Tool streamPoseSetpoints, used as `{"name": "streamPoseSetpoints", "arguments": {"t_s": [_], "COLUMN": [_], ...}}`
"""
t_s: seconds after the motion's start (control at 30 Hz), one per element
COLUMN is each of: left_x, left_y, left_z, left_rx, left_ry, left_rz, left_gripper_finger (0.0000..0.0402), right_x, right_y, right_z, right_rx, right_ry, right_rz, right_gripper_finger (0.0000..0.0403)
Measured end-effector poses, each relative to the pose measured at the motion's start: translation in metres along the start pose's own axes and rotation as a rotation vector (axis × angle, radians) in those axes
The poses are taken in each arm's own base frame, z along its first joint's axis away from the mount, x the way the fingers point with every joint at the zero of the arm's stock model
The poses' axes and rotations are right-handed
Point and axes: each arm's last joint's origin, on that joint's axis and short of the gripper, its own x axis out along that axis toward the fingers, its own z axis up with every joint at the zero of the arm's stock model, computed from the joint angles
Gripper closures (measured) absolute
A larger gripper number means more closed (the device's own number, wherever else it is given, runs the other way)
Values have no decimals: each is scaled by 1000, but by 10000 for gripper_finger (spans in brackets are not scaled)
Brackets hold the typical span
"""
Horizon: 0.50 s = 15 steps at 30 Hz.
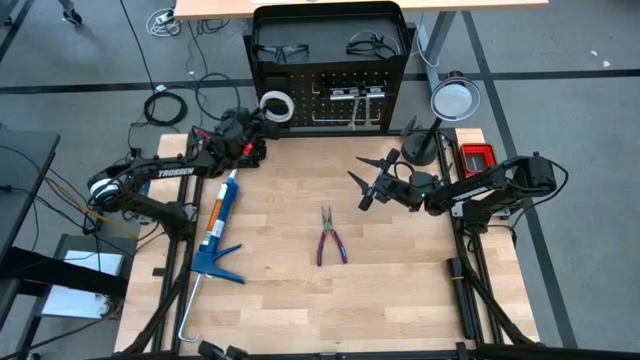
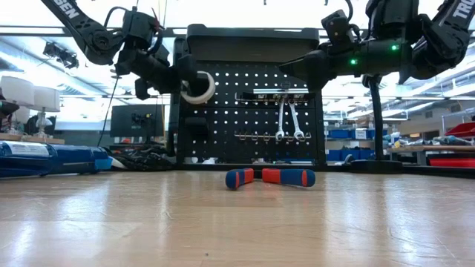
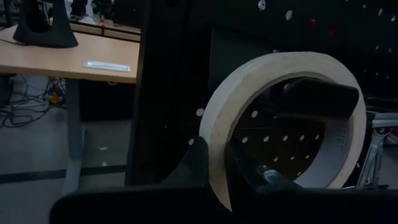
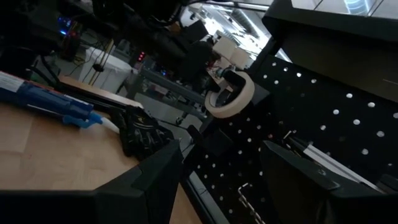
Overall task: Hang tools onto peg board
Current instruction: Unhang the white tape from the black peg board
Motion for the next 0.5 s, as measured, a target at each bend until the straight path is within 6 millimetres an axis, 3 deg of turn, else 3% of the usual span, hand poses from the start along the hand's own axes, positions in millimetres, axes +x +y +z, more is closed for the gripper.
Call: {"name": "streamPoseSetpoints", "arguments": {"t_s": [0.5], "left_x": [-1], "left_y": [-4], "left_z": [5], "left_rx": [-103], "left_ry": [-53], "left_rz": [-19], "left_gripper_finger": [381], "right_x": [0], "right_y": [0], "right_z": [1], "right_rx": [2], "right_ry": [-8], "right_rz": [2], "right_gripper_finger": [175]}}
